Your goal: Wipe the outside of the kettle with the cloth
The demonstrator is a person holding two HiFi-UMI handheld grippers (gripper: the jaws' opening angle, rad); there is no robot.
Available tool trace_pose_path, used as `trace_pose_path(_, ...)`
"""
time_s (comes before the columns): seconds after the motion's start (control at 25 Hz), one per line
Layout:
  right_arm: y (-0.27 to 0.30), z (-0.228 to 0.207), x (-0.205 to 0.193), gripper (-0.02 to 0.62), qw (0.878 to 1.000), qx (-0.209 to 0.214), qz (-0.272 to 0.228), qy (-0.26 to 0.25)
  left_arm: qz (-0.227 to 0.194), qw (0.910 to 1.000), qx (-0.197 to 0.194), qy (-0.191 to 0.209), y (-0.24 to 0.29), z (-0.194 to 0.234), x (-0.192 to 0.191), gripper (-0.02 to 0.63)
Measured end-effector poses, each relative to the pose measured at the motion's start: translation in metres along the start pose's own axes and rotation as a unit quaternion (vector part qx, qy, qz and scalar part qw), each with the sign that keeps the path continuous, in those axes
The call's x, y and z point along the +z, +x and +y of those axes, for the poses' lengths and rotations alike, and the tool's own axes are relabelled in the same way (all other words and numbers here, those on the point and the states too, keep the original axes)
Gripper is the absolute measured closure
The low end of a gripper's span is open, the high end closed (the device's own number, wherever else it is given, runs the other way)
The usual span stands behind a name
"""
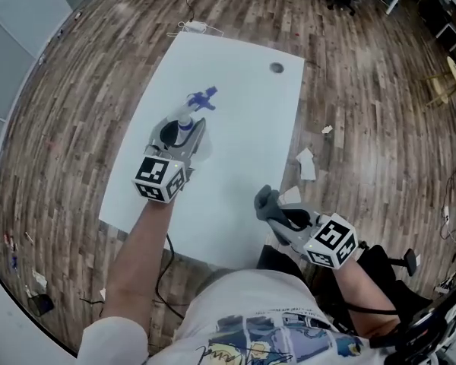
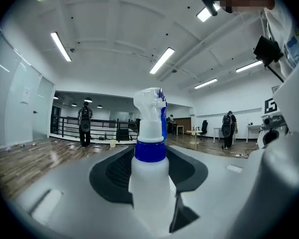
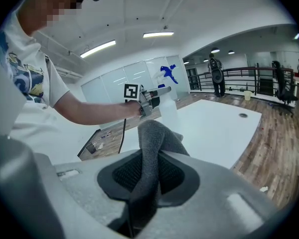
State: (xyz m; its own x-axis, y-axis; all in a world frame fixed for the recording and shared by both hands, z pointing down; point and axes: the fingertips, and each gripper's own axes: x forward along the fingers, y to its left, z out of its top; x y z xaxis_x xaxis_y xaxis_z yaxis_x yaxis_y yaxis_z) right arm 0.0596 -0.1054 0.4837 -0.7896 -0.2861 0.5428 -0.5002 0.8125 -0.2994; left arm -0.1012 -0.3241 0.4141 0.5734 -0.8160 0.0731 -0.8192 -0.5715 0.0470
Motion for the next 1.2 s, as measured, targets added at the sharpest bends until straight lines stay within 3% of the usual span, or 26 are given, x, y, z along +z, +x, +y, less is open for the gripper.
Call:
trace_pose_path(0.32,-0.005,-0.008,-0.006,0.522,1.000,-0.007,0.010,0.001,-0.009,0.9995,0.028,0.014,0.013,0.014,-0.026,0.416)
trace_pose_path(0.56,-0.003,-0.010,-0.011,0.522,1.000,-0.006,0.014,-0.001,-0.017,0.9991,0.039,-0.001,0.016,0.025,-0.041,0.416)
trace_pose_path(0.88,-0.012,-0.013,-0.014,0.522,1.000,-0.009,0.023,-0.002,-0.025,0.9990,0.038,0.001,0.014,0.019,-0.050,0.413)
trace_pose_path(1.0,-0.011,-0.010,-0.014,0.522,1.000,-0.005,0.023,-0.008,-0.024,0.9990,0.038,0.006,0.012,0.015,-0.049,0.361)
trace_pose_path(1.2,-0.011,-0.006,-0.011,0.522,1.000,-0.001,0.019,-0.014,-0.011,0.9993,0.033,0.012,0.011,0.011,-0.051,0.359)
